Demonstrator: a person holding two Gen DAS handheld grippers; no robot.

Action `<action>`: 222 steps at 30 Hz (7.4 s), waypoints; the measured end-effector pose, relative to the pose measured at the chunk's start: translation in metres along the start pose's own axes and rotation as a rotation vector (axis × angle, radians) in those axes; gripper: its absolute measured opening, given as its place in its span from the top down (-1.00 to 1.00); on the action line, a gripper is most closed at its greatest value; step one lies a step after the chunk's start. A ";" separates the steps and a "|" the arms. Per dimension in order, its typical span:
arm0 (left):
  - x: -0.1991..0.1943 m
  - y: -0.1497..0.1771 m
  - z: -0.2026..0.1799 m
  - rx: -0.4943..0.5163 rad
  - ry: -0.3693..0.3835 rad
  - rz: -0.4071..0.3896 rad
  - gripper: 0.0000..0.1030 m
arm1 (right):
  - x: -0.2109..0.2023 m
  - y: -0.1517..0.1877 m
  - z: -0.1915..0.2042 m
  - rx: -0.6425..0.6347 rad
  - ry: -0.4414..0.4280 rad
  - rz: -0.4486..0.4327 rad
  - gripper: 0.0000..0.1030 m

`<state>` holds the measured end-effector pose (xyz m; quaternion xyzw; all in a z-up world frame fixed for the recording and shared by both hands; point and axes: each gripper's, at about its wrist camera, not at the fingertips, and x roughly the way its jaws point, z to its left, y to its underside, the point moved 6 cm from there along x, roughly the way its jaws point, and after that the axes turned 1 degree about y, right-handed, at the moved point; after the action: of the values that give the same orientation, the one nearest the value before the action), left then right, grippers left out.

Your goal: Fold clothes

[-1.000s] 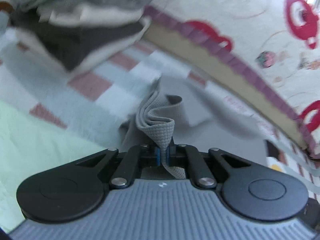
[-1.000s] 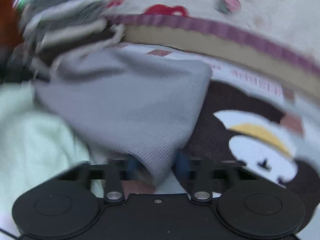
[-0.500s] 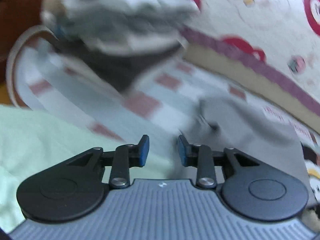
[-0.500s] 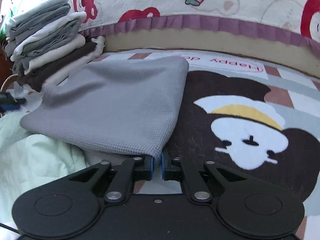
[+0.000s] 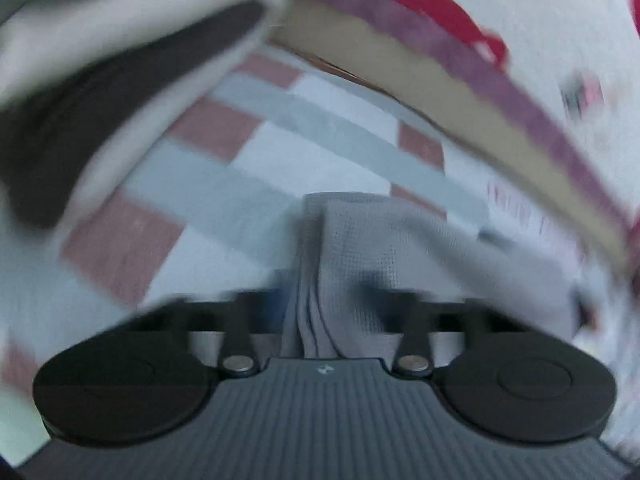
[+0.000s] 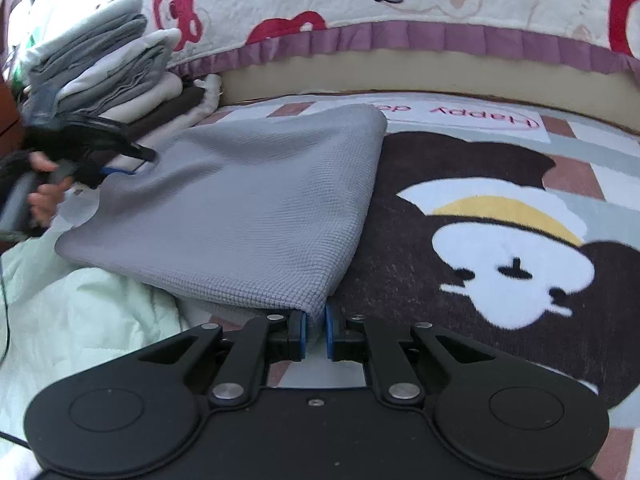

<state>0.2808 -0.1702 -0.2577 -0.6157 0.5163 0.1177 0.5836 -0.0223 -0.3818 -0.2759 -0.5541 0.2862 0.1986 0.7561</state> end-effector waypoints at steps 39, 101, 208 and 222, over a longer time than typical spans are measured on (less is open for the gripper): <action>-0.060 0.091 -0.021 0.131 -0.237 -0.003 -0.05 | -0.024 -0.034 -0.042 0.416 -0.313 0.058 -0.30; -0.107 0.120 0.000 0.047 -0.159 -0.002 -0.08 | 0.062 -0.164 0.158 -0.306 -0.536 0.072 0.67; -0.096 0.183 0.053 -1.387 0.354 -0.313 -0.46 | 0.077 -0.073 0.119 0.657 -0.588 0.213 0.61; -0.084 0.149 0.022 -1.308 0.539 -0.255 -0.77 | 0.073 -0.072 0.119 0.592 -0.617 0.210 0.63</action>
<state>0.1384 -0.0778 -0.2904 -0.9023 0.3903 0.1778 -0.0434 0.1023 -0.2918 -0.2450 -0.1961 0.1462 0.3401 0.9080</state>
